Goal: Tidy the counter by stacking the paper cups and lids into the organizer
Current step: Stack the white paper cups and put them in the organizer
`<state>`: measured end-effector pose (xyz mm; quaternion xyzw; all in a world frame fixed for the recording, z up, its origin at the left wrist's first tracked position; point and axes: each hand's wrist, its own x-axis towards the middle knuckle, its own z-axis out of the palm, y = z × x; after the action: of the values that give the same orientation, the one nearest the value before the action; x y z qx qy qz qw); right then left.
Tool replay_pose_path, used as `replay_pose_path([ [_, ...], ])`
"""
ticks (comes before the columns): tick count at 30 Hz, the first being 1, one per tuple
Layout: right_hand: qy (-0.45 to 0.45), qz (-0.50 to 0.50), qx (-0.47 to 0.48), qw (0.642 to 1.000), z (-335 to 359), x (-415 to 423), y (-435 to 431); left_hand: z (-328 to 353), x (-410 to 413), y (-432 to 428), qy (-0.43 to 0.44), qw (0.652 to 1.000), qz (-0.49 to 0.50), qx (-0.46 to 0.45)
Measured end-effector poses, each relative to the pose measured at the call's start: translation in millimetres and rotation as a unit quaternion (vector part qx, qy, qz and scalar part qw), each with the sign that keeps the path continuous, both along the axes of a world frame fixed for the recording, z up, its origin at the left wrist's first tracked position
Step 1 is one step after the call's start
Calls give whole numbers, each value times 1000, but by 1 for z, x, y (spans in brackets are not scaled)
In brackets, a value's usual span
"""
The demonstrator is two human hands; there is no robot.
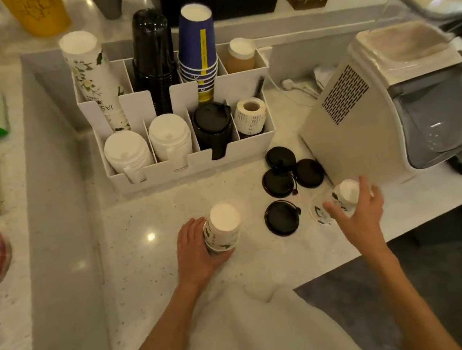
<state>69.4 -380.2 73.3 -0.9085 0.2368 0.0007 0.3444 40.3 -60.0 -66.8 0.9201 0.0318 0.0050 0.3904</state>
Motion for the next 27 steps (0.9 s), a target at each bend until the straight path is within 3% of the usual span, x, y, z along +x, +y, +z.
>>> replay_pose_path([
  [3, -11, 28, 36, 999, -19, 0, -8, 0, 0, 0, -12, 1000, 1, 0],
  [8, -59, -26, 59, 996, -28, 11, -4, 0, 0, 1, -14, 1000, -7, 12],
  [11, -81, -42, 17, 996, -16, 13, 3, 1, 0, 0, -18, 1000, -8, 9],
  [14, -139, 2, -4, 990, 16, 15, 22, 2, 0, 1, -18, 1000, -9, 13],
  [16, -149, 62, 49, 986, 49, 20, 42, 4, 0, 0, -11, 1000, -10, 14],
  [19, -147, 230, 89, 958, 104, 27, 81, 9, -2, -1, -4, 1000, -10, 6],
  [23, -103, 436, 56, 892, 148, 27, 131, 14, -1, 0, -1, 1000, -14, 16],
  [27, -11, 540, -18, 842, 130, 27, 158, 16, 0, 2, -2, 1000, -20, 20],
])
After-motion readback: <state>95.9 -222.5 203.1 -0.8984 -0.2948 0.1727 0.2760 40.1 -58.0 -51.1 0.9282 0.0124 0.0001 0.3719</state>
